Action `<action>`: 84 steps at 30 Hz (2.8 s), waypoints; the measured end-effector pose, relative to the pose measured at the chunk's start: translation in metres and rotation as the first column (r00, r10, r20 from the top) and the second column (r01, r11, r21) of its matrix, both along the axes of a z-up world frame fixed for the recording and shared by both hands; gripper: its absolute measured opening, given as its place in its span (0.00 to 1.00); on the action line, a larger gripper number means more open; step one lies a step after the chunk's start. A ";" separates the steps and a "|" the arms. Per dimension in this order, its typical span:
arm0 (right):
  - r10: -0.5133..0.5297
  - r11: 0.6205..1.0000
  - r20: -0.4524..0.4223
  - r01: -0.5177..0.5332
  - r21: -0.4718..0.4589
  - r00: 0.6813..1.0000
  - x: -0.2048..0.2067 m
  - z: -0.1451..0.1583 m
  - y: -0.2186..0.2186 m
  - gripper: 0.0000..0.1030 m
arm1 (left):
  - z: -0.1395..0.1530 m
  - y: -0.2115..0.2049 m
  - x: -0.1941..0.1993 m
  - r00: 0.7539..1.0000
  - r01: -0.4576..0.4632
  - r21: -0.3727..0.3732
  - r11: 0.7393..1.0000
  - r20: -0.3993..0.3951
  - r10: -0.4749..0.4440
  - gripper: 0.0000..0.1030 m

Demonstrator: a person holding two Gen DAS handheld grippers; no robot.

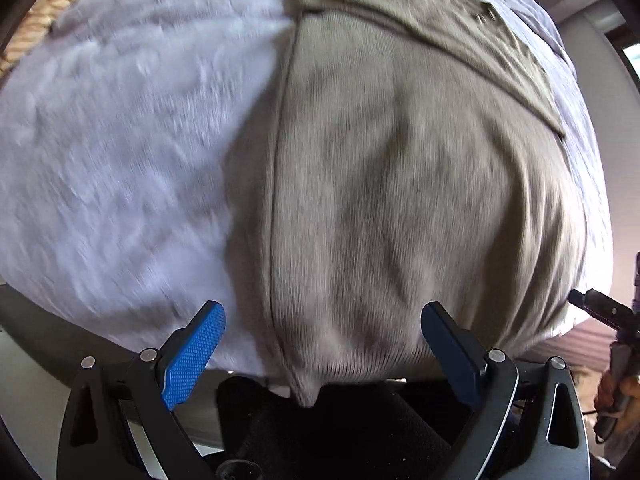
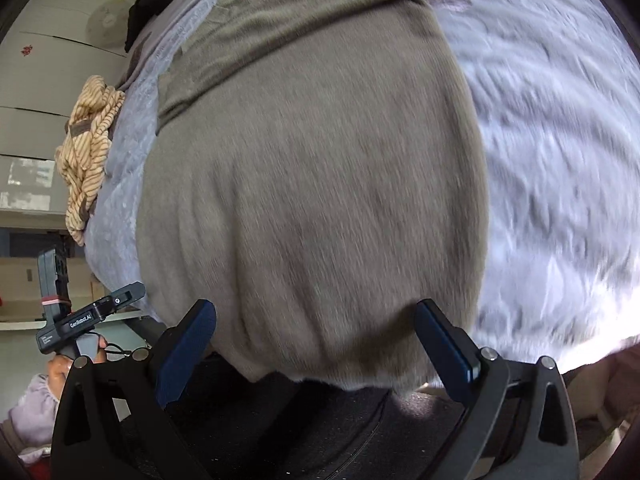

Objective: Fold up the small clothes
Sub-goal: 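Grasp the sweater hem corners with both tools, then lift the hem with both tools and fold it up toward the collar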

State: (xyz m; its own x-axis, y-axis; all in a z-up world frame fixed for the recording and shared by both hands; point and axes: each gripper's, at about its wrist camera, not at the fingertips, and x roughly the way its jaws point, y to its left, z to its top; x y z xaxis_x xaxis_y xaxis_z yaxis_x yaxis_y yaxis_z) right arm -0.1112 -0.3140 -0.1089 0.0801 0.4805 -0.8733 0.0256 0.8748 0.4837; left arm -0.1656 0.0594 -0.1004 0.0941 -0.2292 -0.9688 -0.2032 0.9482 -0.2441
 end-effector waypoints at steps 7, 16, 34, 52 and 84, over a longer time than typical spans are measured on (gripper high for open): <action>-0.089 0.996 -0.039 0.088 -0.032 0.995 -0.037 -0.031 -0.026 0.97 | -0.024 -0.006 -0.016 0.998 0.064 -0.073 0.995 0.018 -0.063 0.96; -0.116 0.981 -0.080 0.127 0.145 0.990 -0.040 -0.074 -0.040 0.98 | -0.033 -0.011 -0.019 0.992 0.114 -0.153 0.982 0.066 -0.105 0.96; -0.106 0.914 -0.161 0.160 0.372 0.981 -0.061 -0.095 -0.047 0.16 | -0.038 -0.019 -0.026 0.990 0.136 -0.283 0.950 0.076 -0.119 0.14; -0.252 0.737 0.064 0.149 0.659 0.966 -0.039 0.018 -0.053 0.14 | 0.050 0.008 0.003 0.956 0.100 -0.528 0.843 0.286 0.066 0.13; -0.306 0.750 -0.086 0.295 0.592 0.948 0.316 -0.048 -0.063 0.14 | -0.037 0.052 0.300 0.905 -0.268 -0.374 0.888 0.217 0.365 0.13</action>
State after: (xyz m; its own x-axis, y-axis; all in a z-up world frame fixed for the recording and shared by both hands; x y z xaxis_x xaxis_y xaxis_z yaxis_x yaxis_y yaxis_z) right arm 0.2051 -0.3771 -0.1567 0.3196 0.8482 -0.4224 0.2259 0.3647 0.9033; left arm 0.1345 0.1116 -0.1377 0.4655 -0.4410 -0.7674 -0.3578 0.6993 -0.6189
